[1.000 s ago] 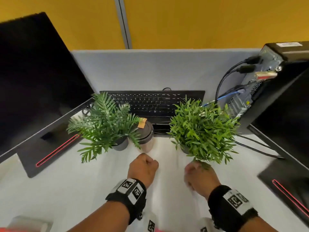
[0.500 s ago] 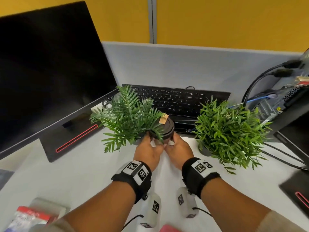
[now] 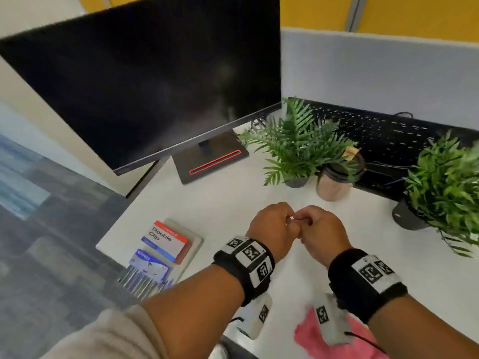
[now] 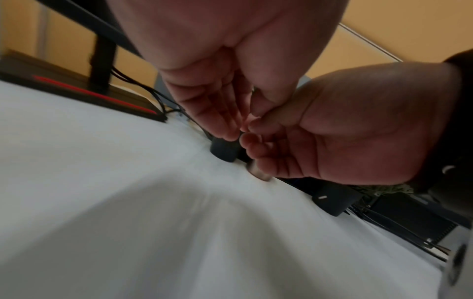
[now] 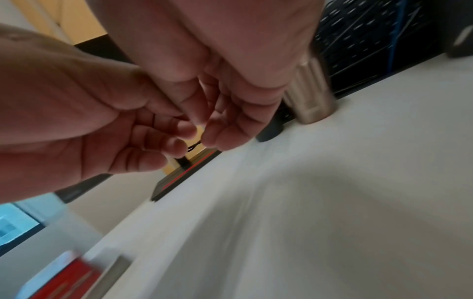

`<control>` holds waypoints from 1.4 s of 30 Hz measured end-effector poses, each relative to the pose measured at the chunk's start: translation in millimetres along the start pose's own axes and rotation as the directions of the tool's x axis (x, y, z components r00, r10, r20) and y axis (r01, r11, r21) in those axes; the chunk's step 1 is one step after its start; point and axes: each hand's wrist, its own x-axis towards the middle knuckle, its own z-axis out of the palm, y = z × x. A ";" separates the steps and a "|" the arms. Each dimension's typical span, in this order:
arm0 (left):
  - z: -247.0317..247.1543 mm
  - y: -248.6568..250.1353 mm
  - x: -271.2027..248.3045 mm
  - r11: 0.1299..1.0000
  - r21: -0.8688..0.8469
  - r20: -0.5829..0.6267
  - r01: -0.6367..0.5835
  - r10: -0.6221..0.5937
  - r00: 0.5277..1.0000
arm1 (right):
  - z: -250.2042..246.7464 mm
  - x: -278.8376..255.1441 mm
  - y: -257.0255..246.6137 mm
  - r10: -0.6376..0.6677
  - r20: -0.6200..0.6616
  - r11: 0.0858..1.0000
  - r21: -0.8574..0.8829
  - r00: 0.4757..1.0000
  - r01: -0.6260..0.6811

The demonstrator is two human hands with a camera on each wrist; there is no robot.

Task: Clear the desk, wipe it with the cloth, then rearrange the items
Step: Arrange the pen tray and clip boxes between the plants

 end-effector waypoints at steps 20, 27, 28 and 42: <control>-175.5 -256.8 -111.6 0.875 0.470 0.214 -0.118 0.017 0.977 | 241.1 -73.0 -104.6 -0.173 0.205 0.861 -0.444 0.963 0.249; -174.6 -270.8 -102.9 0.779 0.508 0.365 -0.368 0.193 0.911 | 252.9 -69.1 -106.8 -0.158 0.162 0.855 -0.471 0.974 0.217; -174.3 -271.1 -101.6 0.758 0.526 0.378 -0.386 0.198 0.904 | 252.2 -68.0 -105.4 -0.157 0.153 0.858 -0.467 0.976 0.212; -227.2 -265.9 -1.3 0.737 0.607 0.279 -0.297 0.152 0.948 | 215.9 3.2 -120.2 -0.106 -0.022 0.906 -0.414 0.994 0.087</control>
